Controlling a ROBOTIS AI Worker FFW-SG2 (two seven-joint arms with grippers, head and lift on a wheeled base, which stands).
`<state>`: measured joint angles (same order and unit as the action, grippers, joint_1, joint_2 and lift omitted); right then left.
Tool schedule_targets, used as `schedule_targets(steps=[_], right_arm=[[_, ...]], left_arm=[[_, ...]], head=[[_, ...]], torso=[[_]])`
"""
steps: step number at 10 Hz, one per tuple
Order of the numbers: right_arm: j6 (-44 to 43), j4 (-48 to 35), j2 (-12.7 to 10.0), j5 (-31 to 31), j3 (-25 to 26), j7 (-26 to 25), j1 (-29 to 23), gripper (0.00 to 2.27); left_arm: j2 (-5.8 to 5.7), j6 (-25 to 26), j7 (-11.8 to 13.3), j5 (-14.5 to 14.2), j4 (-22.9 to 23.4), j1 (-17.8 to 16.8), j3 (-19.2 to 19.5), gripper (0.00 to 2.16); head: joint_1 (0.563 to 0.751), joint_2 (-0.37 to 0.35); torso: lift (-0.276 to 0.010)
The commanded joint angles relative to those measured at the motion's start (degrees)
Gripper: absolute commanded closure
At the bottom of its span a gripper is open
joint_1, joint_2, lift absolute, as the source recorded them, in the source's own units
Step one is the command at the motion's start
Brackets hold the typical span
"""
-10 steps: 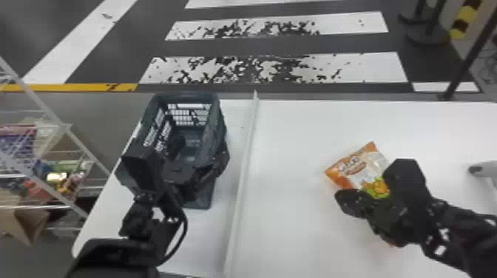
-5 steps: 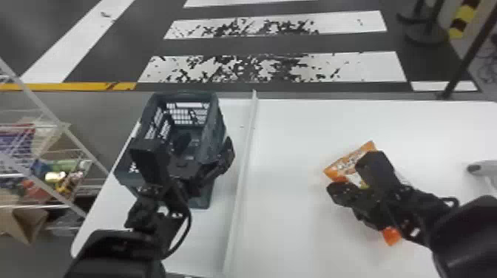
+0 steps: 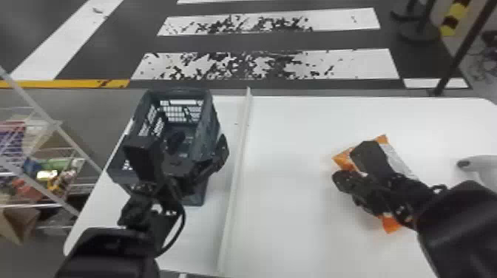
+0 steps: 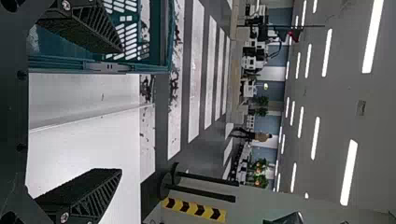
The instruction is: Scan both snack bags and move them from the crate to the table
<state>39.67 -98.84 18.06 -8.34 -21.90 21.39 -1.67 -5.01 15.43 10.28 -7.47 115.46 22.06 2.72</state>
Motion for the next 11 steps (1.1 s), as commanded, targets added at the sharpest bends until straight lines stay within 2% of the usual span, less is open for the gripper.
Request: schedule_targets(steps=[1, 4, 7, 11], right_arm=[[0.0, 1.5, 0.1, -0.2, 0.9, -0.9, 0.6, 2.25], [-1.9, 4.4, -0.3, 1.1, 1.8, -4.5, 2.0, 2.25], [-2.1, 6.8, -1.1, 1.1, 1.6, -7.2, 3.9, 2.25], [-2.1, 7.3, -1.2, 1.1, 1.6, -8.3, 4.2, 2.25]], left_arm=[[0.0, 0.0, 0.0, 0.0, 0.0, 0.0, -0.1, 0.09], [0.0, 0.2, 0.0, 0.0, 0.0, 0.0, -0.3, 0.09], [0.0, 0.2, 0.0, 0.0, 0.0, 0.1, -0.3, 0.09], [0.0, 0.2, 0.0, 0.0, -0.1, 0.0, -0.3, 0.09]], head=[[0.695, 0.112], [0.695, 0.069], [0.695, 0.057], [0.695, 0.049]], torso=[[-0.088], [-0.088], [-0.088], [-0.088]])
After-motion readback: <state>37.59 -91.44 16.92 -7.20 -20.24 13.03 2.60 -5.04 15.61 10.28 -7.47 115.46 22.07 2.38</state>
